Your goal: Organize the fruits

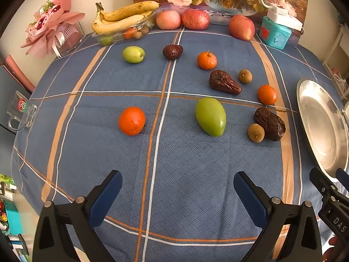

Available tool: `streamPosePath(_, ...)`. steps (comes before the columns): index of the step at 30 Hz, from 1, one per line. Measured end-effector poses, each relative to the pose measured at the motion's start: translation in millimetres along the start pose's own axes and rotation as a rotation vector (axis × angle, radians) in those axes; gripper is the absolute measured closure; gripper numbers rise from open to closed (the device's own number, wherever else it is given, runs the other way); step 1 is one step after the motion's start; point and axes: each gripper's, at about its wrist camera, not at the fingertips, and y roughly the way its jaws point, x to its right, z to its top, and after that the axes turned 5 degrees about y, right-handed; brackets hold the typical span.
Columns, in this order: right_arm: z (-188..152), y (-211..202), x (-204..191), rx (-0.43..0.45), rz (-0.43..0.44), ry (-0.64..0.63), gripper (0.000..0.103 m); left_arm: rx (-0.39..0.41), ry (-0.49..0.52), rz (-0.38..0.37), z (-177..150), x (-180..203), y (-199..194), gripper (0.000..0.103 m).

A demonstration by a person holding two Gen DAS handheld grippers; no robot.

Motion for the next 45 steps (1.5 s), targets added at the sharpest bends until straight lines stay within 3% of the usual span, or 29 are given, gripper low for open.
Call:
streamPosePath(35,-2,0,-2,-0.006,0.002,-0.005,0.010,0.004,-0.023,-0.011,1,-1,-1,0.000)
streamPosePath(45,22,-14,-17,0.060,0.149,0.063,0.010,0.024,-0.158,-0.131,28,-14,4,0.000)
